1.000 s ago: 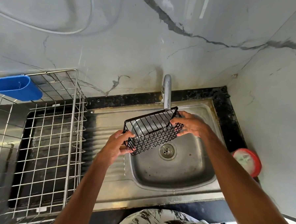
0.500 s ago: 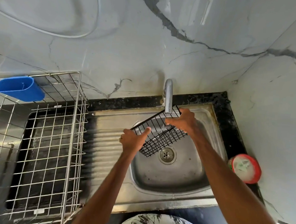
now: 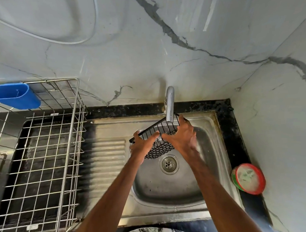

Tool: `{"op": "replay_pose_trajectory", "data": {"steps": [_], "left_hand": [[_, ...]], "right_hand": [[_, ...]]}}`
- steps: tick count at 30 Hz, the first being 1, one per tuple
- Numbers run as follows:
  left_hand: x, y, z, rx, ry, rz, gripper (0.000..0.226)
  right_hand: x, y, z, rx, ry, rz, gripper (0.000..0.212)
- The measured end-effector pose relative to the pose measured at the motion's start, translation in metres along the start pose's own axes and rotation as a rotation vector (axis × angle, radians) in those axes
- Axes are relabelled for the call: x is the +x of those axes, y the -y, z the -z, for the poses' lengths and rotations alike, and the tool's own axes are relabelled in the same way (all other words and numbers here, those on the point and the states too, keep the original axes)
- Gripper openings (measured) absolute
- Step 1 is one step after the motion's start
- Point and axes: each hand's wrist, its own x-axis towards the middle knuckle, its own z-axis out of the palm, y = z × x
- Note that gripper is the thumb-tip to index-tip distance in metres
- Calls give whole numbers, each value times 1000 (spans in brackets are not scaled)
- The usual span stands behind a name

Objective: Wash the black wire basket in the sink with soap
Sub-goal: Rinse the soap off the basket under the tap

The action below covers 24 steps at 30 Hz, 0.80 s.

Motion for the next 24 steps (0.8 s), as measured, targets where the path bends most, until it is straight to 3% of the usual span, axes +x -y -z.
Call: {"op": "replay_pose_trajectory", "data": {"steps": [3,9,17,20,24], "left_hand": [[-2,-7,3,0,55,5,138],[-7,-12,2,47,45,-68,107],[-5,-8,0,-49,120,61,88],[-2,-3,-3,-53,144,99,104],[2,-2,-3,-127,188,170,109]], "right_hand": [[0,4,2,-25,3,25,120],[0,9,1,-90,43,36,124],[-17,9,-16,-175,53,92,119],[-20,5,-17,-116,59,72,116],[-20,-2,-17,-100,74,112,111]]}}
